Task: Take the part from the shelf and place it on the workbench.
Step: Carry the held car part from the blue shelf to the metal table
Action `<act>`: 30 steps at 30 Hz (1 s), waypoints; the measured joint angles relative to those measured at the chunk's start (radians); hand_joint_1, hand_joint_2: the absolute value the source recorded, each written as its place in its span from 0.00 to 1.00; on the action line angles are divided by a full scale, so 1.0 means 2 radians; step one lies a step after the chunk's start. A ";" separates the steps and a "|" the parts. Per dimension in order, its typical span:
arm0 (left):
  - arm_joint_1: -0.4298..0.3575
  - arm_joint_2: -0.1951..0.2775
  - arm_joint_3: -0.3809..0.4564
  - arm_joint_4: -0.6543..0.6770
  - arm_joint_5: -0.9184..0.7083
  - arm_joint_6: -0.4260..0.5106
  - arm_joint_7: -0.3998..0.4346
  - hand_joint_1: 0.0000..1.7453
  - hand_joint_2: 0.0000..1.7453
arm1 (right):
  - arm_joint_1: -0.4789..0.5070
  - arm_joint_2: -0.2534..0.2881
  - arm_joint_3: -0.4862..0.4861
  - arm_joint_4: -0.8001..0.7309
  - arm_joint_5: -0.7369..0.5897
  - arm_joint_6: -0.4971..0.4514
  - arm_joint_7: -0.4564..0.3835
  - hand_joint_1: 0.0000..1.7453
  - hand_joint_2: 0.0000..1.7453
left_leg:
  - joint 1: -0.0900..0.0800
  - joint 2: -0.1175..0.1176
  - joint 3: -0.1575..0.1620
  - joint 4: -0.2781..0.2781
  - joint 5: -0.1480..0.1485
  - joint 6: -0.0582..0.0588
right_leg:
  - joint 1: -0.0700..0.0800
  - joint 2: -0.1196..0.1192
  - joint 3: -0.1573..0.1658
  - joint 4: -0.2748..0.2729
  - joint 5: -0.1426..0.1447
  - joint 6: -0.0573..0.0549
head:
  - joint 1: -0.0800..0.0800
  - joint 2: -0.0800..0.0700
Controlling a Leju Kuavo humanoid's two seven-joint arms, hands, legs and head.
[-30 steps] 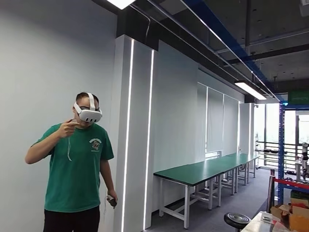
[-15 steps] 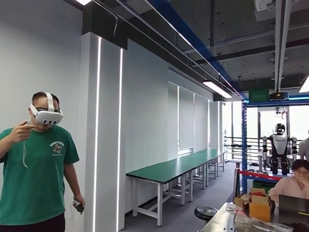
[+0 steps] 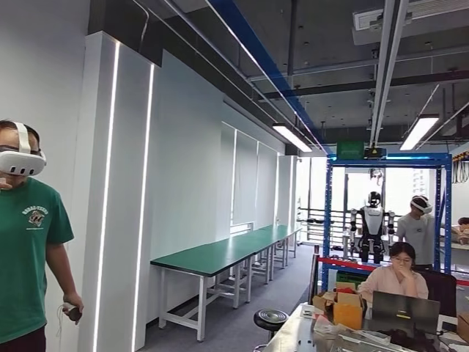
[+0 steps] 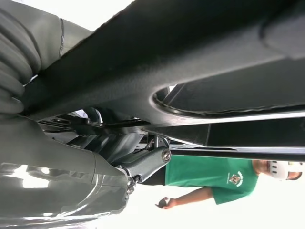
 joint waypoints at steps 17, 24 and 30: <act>-0.001 0.007 0.007 0.000 0.000 0.001 0.004 0.00 1.00 | -0.045 -0.012 0.079 0.025 0.029 0.016 0.012 1.00 1.00 | -0.003 0.017 -0.014 0.075 -0.061 -0.018 | 0.002 -0.028 0.020 -0.050 0.035 -0.024 | 0.000 0.000; 0.002 0.011 0.008 0.000 0.000 0.001 0.003 0.00 1.00 | -0.052 -0.012 0.093 0.036 0.021 0.008 0.012 1.00 1.00 | 0.000 -0.011 -0.006 0.011 0.002 -0.017 | 0.004 0.014 0.021 -0.040 0.026 -0.019 | 0.000 0.000; -0.002 0.011 0.008 -0.001 0.004 0.004 -0.001 0.00 1.00 | -0.055 -0.013 0.094 0.040 0.014 -0.003 0.008 1.00 1.00 | 0.000 -0.002 0.002 -0.003 0.003 -0.003 | 0.001 0.006 0.008 -0.015 0.010 -0.003 | 0.000 0.000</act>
